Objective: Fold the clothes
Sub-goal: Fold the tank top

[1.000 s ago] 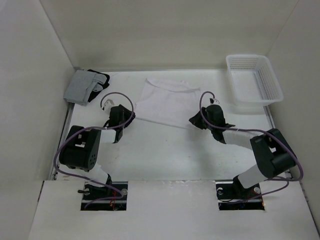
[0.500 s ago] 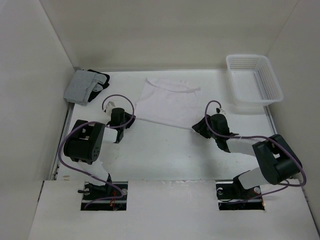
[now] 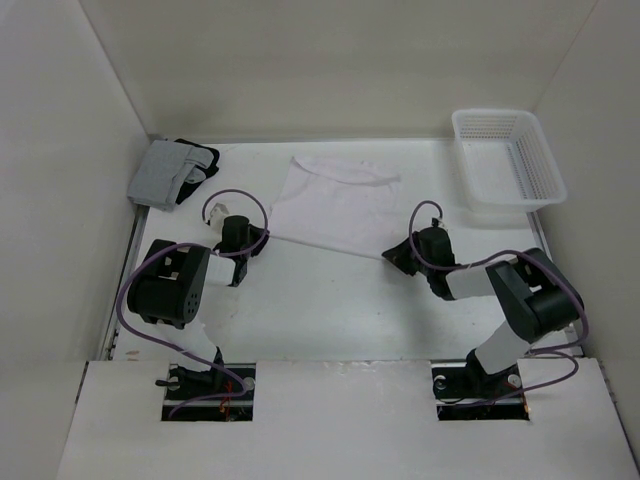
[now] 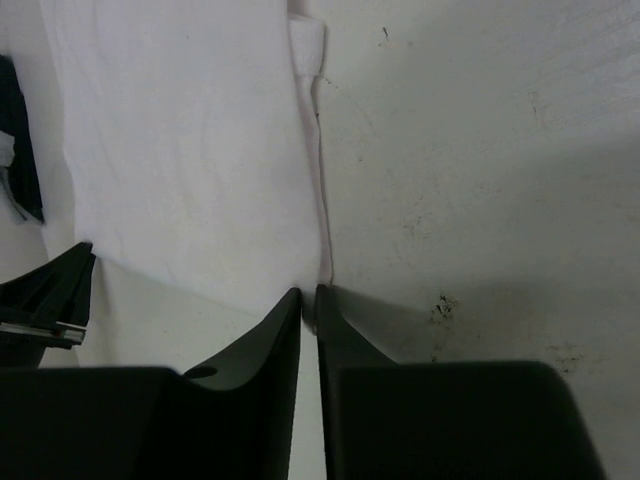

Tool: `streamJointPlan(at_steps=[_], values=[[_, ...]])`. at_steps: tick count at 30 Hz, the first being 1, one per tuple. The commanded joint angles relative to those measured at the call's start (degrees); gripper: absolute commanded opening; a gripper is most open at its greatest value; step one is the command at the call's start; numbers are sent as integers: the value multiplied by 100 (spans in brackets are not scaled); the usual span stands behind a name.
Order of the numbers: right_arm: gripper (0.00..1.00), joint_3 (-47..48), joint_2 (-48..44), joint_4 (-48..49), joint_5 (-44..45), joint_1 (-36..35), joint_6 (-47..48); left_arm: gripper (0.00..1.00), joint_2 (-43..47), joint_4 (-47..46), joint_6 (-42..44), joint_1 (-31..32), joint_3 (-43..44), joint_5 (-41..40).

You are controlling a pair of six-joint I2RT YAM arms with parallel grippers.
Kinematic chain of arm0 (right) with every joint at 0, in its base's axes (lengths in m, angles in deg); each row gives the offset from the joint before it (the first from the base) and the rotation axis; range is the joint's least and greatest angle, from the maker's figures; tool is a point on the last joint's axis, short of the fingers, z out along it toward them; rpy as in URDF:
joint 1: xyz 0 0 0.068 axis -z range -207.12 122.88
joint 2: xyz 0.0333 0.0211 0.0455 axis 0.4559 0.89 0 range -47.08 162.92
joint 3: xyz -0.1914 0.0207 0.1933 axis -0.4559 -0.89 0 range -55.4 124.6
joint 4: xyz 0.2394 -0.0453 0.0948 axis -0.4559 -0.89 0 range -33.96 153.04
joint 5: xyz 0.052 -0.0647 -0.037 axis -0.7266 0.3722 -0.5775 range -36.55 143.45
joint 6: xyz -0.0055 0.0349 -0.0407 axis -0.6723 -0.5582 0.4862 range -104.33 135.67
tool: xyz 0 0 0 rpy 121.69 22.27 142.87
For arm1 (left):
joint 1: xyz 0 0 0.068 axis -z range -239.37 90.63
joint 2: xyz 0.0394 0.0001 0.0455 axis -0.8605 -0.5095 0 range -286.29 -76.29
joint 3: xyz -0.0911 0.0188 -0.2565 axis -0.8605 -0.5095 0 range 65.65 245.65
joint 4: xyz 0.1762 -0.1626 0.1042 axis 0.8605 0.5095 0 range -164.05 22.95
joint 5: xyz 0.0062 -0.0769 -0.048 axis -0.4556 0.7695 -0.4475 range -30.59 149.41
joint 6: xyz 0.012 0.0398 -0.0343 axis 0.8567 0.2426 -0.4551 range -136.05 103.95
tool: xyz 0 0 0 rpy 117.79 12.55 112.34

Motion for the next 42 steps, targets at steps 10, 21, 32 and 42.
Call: streamJointPlan(at_steps=[10,21,32,42], values=[[3,-355,-1310,185,-3,-110,91,0,1891,19,-53,135,-382,-132],[4,985,-7077,-5332,1304,-1840,1198,0,7377,4280,1045,635,617,-616],[5,2070,-6748,-6261,3257,-4356,1251,0,8075,5550,1001,847,1166,-660],[4,857,-3499,-2652,-45,-650,1402,1,5214,2943,958,285,-408,-844]])
